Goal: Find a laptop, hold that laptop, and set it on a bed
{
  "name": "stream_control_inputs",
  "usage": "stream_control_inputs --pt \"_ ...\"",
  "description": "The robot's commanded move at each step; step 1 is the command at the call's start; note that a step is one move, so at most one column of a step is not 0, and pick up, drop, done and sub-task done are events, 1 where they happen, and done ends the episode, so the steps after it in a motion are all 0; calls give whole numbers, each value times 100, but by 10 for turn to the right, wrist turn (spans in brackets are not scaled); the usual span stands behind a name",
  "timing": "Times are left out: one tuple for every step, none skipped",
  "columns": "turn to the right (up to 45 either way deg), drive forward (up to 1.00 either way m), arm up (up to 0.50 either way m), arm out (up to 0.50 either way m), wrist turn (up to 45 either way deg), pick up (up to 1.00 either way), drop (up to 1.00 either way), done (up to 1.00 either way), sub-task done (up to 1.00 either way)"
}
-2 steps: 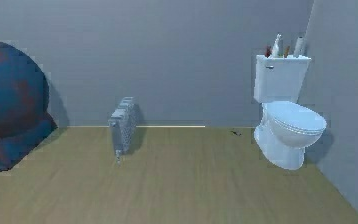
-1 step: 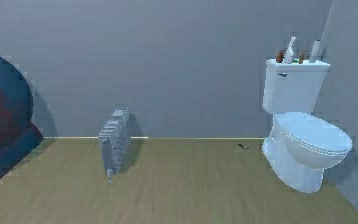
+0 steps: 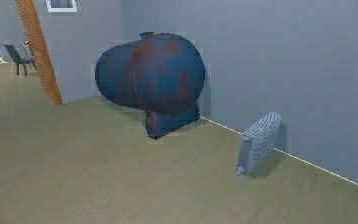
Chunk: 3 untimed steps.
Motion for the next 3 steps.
stream_control_inputs --pt "-420 0 0 0 0 0 0 0 0" --pt "0 75 0 0 0 0 0 0 0" --pt "-90 0 0 0 0 0 0 0 0"
